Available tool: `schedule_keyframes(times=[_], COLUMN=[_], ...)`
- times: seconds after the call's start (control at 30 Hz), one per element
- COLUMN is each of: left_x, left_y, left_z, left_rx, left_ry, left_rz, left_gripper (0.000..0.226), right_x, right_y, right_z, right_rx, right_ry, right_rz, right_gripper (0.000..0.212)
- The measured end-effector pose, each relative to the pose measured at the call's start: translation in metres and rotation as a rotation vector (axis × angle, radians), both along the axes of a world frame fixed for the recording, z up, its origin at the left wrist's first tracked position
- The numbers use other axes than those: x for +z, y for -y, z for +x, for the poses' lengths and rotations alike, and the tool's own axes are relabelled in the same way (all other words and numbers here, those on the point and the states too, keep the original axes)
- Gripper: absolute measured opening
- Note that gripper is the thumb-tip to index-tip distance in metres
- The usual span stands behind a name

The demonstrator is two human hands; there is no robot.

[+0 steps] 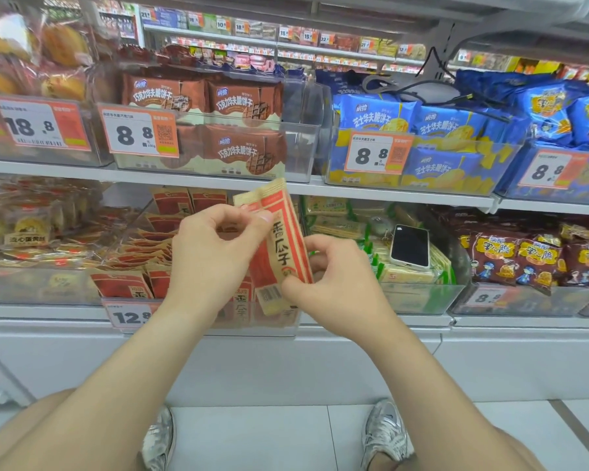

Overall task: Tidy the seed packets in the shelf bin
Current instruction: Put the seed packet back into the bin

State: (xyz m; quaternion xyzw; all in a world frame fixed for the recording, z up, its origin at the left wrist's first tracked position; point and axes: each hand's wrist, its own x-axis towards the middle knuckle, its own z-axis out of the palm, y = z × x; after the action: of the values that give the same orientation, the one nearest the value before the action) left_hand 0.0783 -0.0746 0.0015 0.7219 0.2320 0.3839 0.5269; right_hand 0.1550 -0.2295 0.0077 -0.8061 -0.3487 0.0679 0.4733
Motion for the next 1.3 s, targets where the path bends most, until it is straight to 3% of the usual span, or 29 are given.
schedule_keyframes(times=[0.1,0.23,0.3,0.37,0.53,0.63,0.73,0.8,0.97,1.13,1.3], left_x=[-0.002,0.001,0.005,0.007,0.008,0.008,0.006,0.004,0.006,0.007,0.004], left_y=[0.006,0.014,0.014,0.008,0.000,0.004,0.008,0.006,0.007,0.010,0.022], left_z=[0.000,-0.002,-0.005,-0.006,-0.004,-0.005,-0.005,-0.005,-0.006,-0.008,-0.007], left_rx=[-0.124,-0.340,-0.383,-0.380,-0.412,-0.468,-0.466,-0.443,-0.515,-0.563,-0.515], left_ry=[-0.190,-0.118,-0.052,-0.058,-0.104,-0.076,-0.049,-0.040,0.023,0.056,0.075], left_rz=[0.046,-0.217,-0.314,-0.300,-0.310,-0.395,-0.405,-0.399,-0.468,-0.421,-0.345], left_gripper=[0.032,0.022,0.029,0.039,0.024,0.025,0.030,0.036,0.025,0.025,0.025], right_x=[0.003,0.009,0.011,0.010,0.000,0.001,-0.004,-0.006,-0.008,-0.013,-0.018], right_y=[0.000,0.003,0.006,0.007,0.009,0.012,0.012,0.009,0.011,0.010,0.006], right_z=[0.001,0.003,0.006,0.007,0.011,0.009,0.007,0.009,0.018,0.024,0.027], right_rx=[-0.055,-0.107,-0.087,-0.109,-0.338,-0.161,0.087,0.131,0.079,0.056,0.002], right_ry=[-0.150,-0.479,-0.577,-0.480,0.208,0.418,0.449,0.433,0.389,0.458,0.520], right_rz=[0.127,0.395,0.470,0.412,0.031,-0.058,-0.070,-0.048,0.102,0.046,0.060], right_gripper=[0.021,0.075,0.097,0.093,0.088,0.082,0.077,0.072,0.062,0.033,0.017])
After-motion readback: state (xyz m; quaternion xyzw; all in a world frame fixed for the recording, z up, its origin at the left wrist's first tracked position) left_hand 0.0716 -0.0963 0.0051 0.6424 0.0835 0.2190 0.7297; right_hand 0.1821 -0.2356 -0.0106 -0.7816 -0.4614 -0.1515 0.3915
